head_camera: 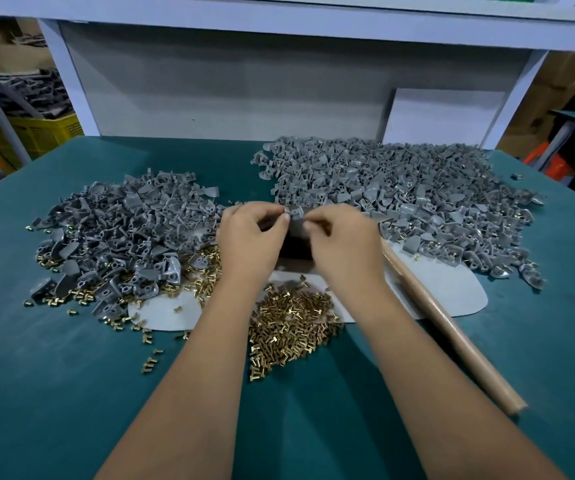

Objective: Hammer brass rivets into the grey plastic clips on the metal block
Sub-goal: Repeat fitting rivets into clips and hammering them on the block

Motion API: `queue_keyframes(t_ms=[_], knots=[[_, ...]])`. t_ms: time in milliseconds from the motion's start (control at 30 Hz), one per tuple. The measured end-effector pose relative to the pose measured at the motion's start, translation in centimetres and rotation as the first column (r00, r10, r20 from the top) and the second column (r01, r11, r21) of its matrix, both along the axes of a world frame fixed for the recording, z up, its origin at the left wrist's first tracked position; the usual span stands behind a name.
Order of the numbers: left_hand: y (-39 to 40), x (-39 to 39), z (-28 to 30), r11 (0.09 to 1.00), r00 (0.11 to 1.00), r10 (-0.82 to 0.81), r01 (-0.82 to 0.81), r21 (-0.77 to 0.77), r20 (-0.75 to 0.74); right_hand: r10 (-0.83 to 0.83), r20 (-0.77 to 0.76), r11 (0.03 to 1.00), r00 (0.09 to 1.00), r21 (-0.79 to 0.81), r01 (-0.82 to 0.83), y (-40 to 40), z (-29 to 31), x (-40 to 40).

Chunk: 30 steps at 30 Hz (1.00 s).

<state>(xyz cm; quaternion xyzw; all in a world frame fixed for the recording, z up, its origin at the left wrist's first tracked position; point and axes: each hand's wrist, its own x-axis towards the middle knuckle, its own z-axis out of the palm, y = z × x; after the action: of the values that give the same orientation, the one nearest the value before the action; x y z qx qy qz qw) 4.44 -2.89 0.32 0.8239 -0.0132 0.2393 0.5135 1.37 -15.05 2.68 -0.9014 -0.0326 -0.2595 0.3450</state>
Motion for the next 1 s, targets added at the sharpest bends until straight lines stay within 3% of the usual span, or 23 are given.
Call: queue_keyframes(t_ms=[100,267,533,800,933,1000], knots=[[-0.3,-0.1,-0.1,0.993,1.000,0.005,-0.003,0.117,-0.017,0.013,-0.053,0.969,0.999,0.246,0.000,-1.3,1.1,1.3],[-0.3,-0.1,-0.3,0.992,1.000,0.011,-0.009,0.129,-0.015,0.092,-0.103,0.958,0.990,0.280,-0.060,-1.3,1.3,2.9],[-0.3,-0.1,-0.3,0.995,1.000,0.005,-0.003,0.104,-0.019,0.085,-0.185,0.984,0.979,0.168,-0.053,-0.2,0.4,3.7],[-0.2,0.1,-0.3,0.994,1.000,0.005,-0.001,0.109,-0.030,0.024,-0.115,0.998,0.993,0.054,-0.018,-0.1,0.1,3.6],[-0.3,0.1,-0.4,0.993,0.999,0.014,-0.010,0.120,-0.031,0.078,-0.080,0.990,0.994,-0.112,-0.087,-0.3,0.3,3.8],[-0.3,0.1,-0.4,0.992,0.999,0.017,-0.013,0.124,-0.035,0.091,-0.077,0.989,0.993,-0.110,-0.100,-0.4,0.1,3.7]])
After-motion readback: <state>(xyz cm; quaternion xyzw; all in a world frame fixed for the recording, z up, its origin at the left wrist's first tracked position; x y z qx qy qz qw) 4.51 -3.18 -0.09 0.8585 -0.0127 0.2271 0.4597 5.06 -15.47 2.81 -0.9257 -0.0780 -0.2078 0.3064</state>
